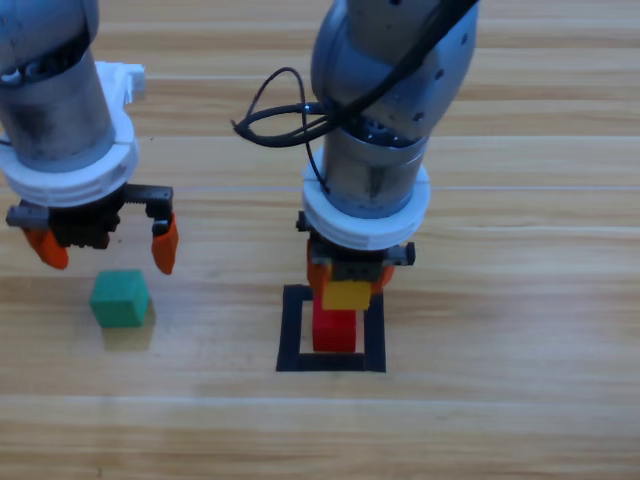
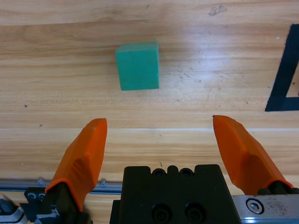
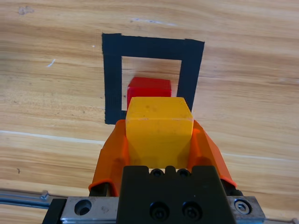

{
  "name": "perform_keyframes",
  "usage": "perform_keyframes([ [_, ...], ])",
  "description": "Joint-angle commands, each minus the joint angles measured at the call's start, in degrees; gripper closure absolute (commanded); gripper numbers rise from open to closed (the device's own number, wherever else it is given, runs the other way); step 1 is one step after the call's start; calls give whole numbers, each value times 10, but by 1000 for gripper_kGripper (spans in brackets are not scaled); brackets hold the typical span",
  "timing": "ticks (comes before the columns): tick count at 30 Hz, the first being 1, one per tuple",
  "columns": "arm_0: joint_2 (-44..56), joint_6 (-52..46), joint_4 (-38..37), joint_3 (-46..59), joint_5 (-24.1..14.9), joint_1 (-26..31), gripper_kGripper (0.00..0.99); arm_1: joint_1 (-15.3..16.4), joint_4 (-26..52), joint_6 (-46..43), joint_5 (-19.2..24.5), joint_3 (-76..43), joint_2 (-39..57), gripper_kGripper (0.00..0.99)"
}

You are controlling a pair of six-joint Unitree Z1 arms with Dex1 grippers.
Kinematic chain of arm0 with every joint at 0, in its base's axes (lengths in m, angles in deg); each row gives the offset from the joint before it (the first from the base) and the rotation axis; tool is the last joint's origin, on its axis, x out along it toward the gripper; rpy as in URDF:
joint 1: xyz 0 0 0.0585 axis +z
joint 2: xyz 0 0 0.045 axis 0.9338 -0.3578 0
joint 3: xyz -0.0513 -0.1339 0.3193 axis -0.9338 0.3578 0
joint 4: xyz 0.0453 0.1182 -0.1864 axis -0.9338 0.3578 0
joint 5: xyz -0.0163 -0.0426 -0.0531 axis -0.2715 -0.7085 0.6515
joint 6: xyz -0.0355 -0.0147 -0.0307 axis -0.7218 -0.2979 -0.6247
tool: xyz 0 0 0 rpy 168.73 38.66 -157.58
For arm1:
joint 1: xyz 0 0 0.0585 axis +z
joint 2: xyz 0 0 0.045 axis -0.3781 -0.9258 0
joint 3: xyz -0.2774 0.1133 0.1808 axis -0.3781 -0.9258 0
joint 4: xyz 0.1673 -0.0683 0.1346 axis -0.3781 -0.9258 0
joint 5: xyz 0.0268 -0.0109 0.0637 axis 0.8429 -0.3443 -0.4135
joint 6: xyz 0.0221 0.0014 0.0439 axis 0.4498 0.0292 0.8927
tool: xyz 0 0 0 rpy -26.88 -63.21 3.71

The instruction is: Stack the blocks in the rectangular block: red at the bottom, yellow in the middle, green on top

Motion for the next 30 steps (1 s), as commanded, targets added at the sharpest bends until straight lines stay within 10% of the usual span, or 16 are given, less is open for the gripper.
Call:
perform_keyframes([
  [1, -12, 21, -33, 43, 16, 46, 16, 23, -18, 2, -1, 17, -45, 990],
  [30, -40, 42, -142, 121, 32, 77, 16, 24, -22, 4, -1, 39, -77, 990],
])
